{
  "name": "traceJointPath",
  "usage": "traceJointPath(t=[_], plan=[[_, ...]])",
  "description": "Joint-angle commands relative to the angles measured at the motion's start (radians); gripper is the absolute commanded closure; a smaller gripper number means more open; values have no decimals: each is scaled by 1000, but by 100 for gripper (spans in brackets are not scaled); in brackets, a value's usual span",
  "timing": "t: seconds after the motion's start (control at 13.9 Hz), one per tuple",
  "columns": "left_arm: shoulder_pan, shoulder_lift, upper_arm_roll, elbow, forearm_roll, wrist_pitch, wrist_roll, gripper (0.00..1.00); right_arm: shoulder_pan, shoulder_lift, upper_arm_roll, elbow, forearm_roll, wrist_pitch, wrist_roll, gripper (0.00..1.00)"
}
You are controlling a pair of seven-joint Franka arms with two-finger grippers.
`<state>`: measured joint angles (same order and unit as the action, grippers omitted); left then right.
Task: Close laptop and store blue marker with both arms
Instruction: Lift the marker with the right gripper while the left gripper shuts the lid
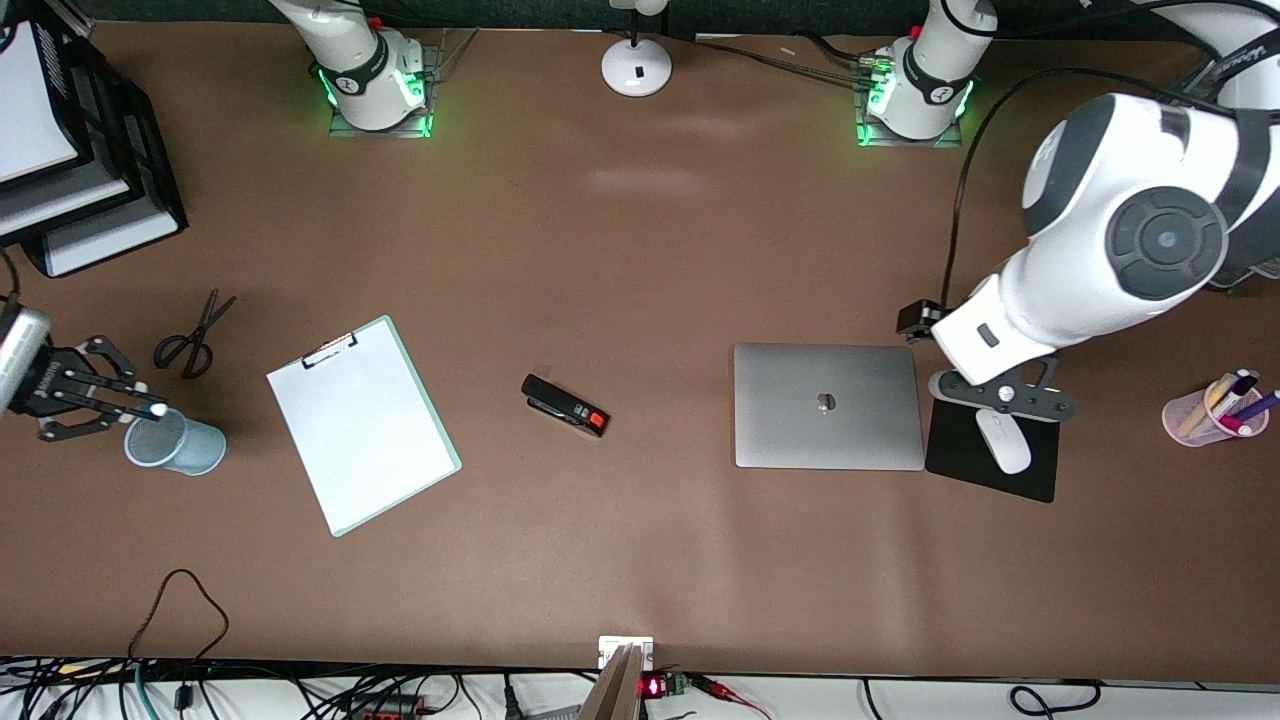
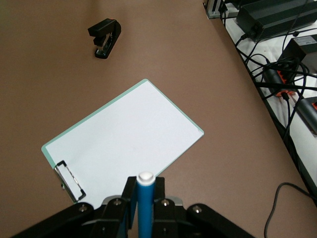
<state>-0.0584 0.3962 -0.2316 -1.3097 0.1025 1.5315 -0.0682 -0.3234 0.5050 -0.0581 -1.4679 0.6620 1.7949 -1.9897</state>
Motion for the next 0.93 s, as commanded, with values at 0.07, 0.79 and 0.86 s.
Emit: traceJointPath(t=[0.07, 0.79, 0.86], plan=[[24, -173, 80, -133, 0, -4, 151, 0, -71, 36, 14, 14, 89, -40, -141, 100], [120, -434, 193, -505, -109, 335, 232, 0, -118, 187, 15, 58, 318, -49, -371, 100], [117, -439, 193, -505, -107, 323, 234, 0, -123, 193, 15, 58, 321, -49, -388, 100]])
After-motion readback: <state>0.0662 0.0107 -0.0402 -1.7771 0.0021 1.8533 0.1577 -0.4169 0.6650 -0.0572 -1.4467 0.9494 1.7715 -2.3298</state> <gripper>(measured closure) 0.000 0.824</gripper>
